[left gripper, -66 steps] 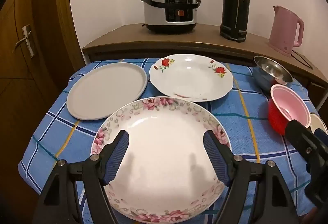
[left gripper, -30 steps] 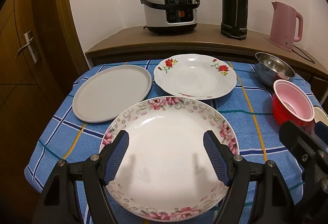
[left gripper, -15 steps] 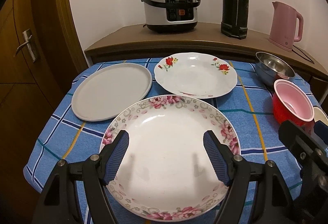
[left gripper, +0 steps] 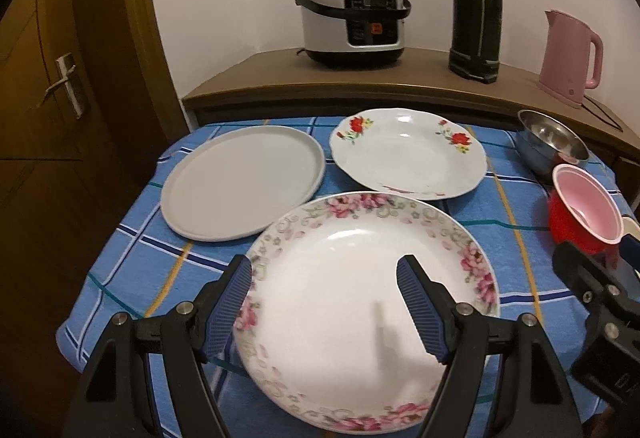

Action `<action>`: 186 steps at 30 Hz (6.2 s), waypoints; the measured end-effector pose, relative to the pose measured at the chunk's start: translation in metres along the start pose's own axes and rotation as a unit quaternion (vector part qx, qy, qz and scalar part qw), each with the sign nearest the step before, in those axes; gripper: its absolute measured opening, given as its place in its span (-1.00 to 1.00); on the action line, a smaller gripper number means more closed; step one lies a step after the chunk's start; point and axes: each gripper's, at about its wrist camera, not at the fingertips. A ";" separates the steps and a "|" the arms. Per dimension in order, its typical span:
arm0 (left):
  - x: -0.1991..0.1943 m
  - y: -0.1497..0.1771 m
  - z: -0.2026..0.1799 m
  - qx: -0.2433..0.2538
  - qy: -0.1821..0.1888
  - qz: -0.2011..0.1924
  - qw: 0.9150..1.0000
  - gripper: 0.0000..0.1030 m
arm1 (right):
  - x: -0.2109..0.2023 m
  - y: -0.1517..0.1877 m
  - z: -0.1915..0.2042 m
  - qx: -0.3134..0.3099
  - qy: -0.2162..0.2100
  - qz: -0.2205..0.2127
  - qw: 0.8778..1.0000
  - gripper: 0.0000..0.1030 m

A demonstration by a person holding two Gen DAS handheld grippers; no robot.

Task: Organize plates and bowls

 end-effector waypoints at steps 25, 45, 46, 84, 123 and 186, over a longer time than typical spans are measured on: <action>0.025 0.005 0.058 -0.037 -0.001 0.041 0.998 0.50 | 0.019 0.000 0.019 -0.025 -0.047 0.016 0.998 0.55; 0.057 0.010 0.050 -0.038 0.014 0.080 0.996 0.50 | 0.063 0.008 0.029 -0.010 -0.109 0.076 0.991 0.07; 0.059 0.010 0.050 -0.038 0.013 0.081 0.996 0.50 | 0.065 0.008 0.028 -0.007 -0.112 0.079 0.991 0.04; 0.065 0.008 0.039 -0.026 0.030 0.074 0.996 0.08 | 0.084 0.012 0.034 -0.008 -0.156 0.103 0.982 -0.63; 0.057 -0.023 0.087 -0.058 0.015 0.038 0.997 -0.21 | 0.089 -0.027 0.082 -0.032 -0.207 0.086 0.974 -0.63; 0.183 -0.082 0.158 -0.117 -0.096 0.036 0.988 -0.20 | 0.181 -0.085 0.165 -0.055 -0.200 0.028 0.978 -0.04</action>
Point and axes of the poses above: each gripper's, at about its wrist camera, not at the fingertips, and x roughly the way its jaws point, z to its left, y to its underside, and after that the axes turned 9 degrees about -y, right-handed
